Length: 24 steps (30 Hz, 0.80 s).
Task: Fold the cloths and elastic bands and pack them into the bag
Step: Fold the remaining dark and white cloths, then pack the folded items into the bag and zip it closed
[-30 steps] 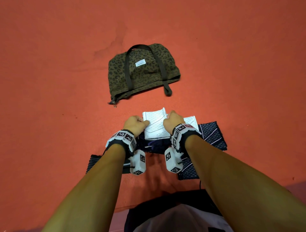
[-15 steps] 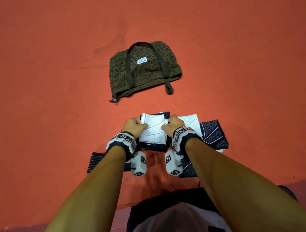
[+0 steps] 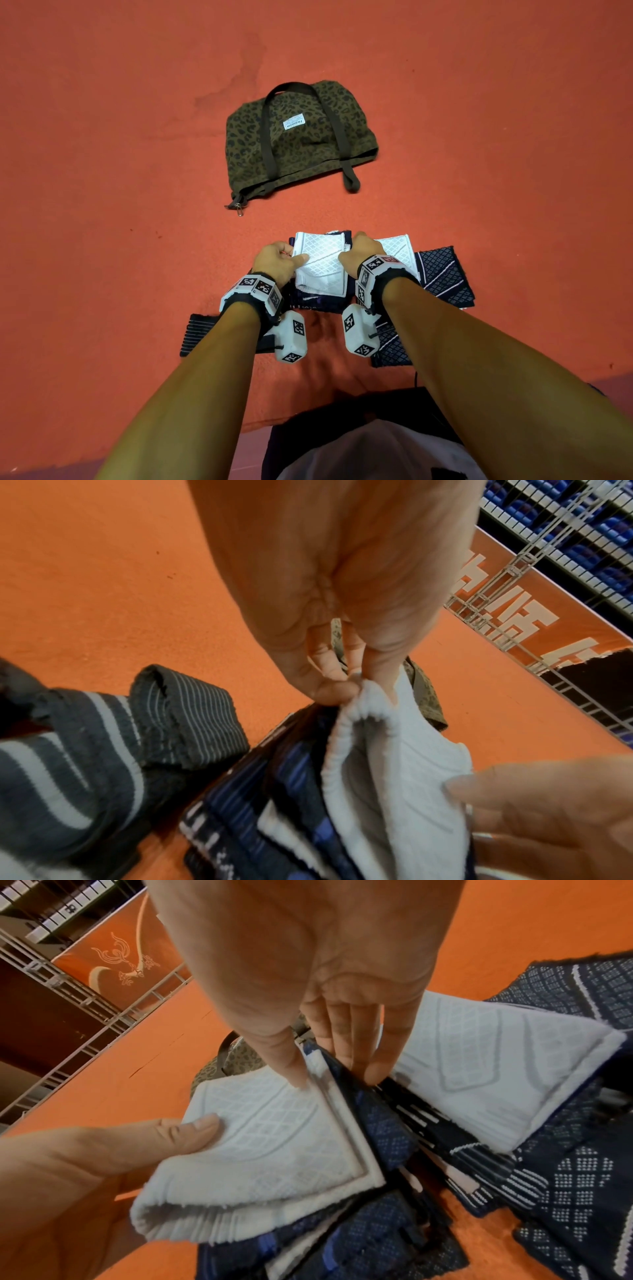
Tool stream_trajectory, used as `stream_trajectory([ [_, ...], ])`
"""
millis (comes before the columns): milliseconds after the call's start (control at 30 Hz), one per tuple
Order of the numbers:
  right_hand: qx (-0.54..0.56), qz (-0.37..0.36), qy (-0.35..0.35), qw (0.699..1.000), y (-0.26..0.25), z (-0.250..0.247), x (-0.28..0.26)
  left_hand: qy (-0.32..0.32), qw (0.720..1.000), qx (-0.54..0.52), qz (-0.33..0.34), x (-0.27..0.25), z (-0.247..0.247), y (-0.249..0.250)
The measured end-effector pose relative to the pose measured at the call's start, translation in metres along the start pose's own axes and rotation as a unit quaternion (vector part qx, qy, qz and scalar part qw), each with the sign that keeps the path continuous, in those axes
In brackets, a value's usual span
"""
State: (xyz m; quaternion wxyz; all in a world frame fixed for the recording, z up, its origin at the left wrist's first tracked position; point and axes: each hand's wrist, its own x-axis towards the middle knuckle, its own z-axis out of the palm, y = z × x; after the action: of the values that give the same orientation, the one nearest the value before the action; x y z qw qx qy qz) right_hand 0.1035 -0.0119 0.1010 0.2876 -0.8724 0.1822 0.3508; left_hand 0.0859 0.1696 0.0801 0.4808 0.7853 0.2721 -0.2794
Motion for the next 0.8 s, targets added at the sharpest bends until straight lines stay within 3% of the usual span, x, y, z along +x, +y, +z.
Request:
stream_trajectory([
  [100, -0.022, 0.004, -0.01, 1.0, -0.005, -0.003, 0.0, 0.001, 1.0, -0.002, -0.011, 0.002, 0.001, -0.001],
  [300, -0.049, -0.027, 0.037, 0.998, -0.028, -0.015, 0.012, 0.043, 0.999, -0.002, 0.012, 0.012, -0.007, 0.015],
  [800, -0.116, -0.07, 0.024, 0.99, -0.087, -0.053, 0.067, 0.051, 0.996, 0.061, 0.038, 0.079, -0.041, 0.065],
])
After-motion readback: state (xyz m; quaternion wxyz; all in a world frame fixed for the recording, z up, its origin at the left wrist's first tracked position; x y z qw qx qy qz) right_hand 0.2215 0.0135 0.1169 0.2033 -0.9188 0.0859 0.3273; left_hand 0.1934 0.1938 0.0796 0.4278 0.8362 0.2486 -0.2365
